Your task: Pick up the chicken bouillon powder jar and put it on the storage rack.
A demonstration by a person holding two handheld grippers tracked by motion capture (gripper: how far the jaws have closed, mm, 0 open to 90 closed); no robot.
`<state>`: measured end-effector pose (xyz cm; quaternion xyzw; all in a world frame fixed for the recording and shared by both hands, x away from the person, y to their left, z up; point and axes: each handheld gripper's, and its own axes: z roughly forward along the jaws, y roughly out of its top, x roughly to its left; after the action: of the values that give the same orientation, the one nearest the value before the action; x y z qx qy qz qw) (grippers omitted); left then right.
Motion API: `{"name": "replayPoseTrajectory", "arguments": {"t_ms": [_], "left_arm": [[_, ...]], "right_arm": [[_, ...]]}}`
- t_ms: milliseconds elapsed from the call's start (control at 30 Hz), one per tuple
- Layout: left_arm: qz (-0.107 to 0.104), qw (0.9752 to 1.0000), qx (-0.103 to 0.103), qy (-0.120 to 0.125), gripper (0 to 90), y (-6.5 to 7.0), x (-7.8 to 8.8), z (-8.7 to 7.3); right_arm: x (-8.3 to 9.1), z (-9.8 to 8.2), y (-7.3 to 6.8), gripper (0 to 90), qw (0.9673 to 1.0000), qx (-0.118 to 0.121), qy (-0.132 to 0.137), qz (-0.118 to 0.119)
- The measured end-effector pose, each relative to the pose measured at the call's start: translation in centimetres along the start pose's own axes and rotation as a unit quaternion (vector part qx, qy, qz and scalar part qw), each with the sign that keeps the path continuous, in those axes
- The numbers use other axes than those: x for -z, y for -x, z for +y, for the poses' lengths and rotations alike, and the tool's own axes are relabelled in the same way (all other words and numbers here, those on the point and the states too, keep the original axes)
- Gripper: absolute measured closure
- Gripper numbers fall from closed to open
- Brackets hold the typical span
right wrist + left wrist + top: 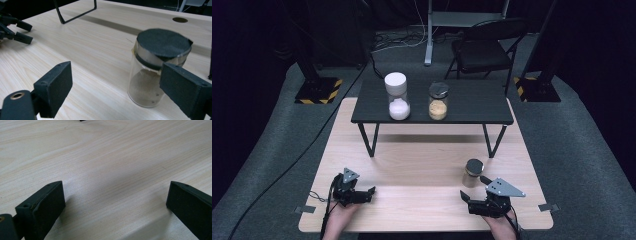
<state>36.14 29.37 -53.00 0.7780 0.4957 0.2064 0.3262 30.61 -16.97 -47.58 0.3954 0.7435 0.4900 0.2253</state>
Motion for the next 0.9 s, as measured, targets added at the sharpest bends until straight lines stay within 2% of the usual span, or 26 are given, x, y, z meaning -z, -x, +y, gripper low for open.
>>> {"name": "replayPoseTrajectory", "arguments": {"t_ms": [367,900], "left_arm": [[0.000,1.0000,0.000,0.000,1.6,0.0,0.0,0.0],[0.000,1.0000,0.000,0.000,1.6,0.0,0.0,0.0]], "right_arm": [[-0.5,-1.3,0.4,10.9,0.9998,-0.013,-0.014,0.001],[-0.6,-1.7,0.6,11.1,0.9997,-0.017,-0.019,0.000]]}}
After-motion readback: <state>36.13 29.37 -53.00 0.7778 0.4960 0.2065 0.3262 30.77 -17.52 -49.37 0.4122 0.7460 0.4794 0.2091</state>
